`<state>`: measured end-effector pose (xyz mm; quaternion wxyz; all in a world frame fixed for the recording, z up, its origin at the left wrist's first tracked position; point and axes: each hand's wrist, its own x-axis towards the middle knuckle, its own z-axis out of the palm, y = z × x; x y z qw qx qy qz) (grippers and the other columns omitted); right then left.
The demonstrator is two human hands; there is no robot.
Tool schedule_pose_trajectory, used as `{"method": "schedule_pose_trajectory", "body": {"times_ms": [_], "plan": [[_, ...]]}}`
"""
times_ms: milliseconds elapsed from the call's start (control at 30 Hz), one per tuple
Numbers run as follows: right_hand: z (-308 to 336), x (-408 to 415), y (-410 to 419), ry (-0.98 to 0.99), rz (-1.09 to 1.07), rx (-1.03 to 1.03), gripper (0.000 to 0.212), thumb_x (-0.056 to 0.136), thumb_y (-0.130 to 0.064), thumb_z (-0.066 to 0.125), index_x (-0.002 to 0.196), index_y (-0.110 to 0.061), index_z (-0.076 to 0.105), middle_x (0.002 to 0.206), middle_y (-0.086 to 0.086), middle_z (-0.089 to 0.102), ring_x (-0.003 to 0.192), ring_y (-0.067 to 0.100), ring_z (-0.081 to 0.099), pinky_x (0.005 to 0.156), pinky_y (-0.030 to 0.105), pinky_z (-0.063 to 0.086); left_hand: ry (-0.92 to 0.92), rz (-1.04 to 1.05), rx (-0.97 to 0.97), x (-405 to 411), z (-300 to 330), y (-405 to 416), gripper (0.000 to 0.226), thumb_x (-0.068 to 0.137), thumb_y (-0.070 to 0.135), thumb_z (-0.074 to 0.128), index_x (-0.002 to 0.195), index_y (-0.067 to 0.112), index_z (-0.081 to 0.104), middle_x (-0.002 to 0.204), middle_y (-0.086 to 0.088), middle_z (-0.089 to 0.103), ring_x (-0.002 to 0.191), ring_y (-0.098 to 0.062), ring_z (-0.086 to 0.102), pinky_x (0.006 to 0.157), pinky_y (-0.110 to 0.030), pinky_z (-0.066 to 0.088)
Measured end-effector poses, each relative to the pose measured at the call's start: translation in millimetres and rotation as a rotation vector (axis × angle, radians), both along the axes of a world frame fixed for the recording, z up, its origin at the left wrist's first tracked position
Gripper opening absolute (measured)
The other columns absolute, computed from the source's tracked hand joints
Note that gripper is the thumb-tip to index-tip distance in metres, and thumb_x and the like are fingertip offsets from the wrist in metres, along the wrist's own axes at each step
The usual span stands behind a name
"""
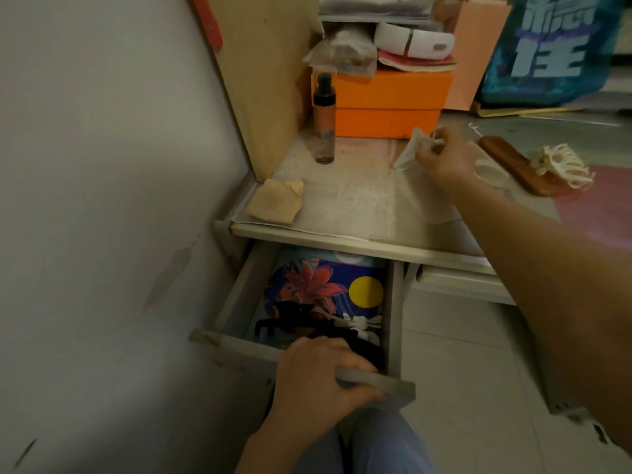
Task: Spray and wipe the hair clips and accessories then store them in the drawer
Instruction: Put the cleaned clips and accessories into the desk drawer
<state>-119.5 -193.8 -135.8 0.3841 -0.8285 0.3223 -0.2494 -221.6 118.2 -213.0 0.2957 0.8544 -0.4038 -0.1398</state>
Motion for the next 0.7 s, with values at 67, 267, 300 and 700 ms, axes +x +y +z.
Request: {"method": "schedule_pose_trajectory", "body": {"times_ms": [67,267,300,700], "plan": [[-3,-2,-1,-0.023,0.021,0.018,0.024,0.094,-0.026,0.051,0.115,-0.015,0.05,0.104,0.003,0.054,0.087,0.013,0.052,0.075,0.026,0.04,-0.005,0.008,0.006,0,-2,1,0.045,0.062,0.07,0.052,0.105,0.059,0.049,0.069,0.018,0.056,0.082,-0.002,0.052,0.071,-0.019,0.034],[-4,-10,15,-0.058,0.065,0.02,0.02,0.095,-0.02,0.048,0.113,-0.015,0.056,0.106,0.006,0.061,0.096,0.019,0.059,0.082,0.031,0.046,0.001,0.024,0.035,0,-2,2,0.045,0.063,0.067,0.059,0.106,0.057,0.05,0.071,0.021,0.055,0.081,0.004,0.05,0.073,-0.012,0.029],[-3,-15,19,-0.065,0.071,0.029,0.02,0.096,-0.02,0.048,0.113,-0.014,0.057,0.107,0.008,0.062,0.096,0.021,0.06,0.083,0.033,0.048,-0.002,0.027,0.036,0,-2,2,0.046,0.06,0.069,0.057,0.105,0.056,0.053,0.071,0.022,0.054,0.08,0.007,0.049,0.073,-0.011,0.029],[-9,-110,109,-0.199,0.414,0.035,0.019,0.093,-0.013,0.054,0.109,-0.021,0.06,0.094,-0.011,0.062,0.087,-0.002,0.059,0.07,0.007,0.047,0.005,0.026,0.0,-5,-1,7,0.03,0.067,0.061,0.068,0.09,0.042,0.07,0.072,0.026,0.054,0.077,0.006,0.051,0.079,-0.012,0.032]]}}
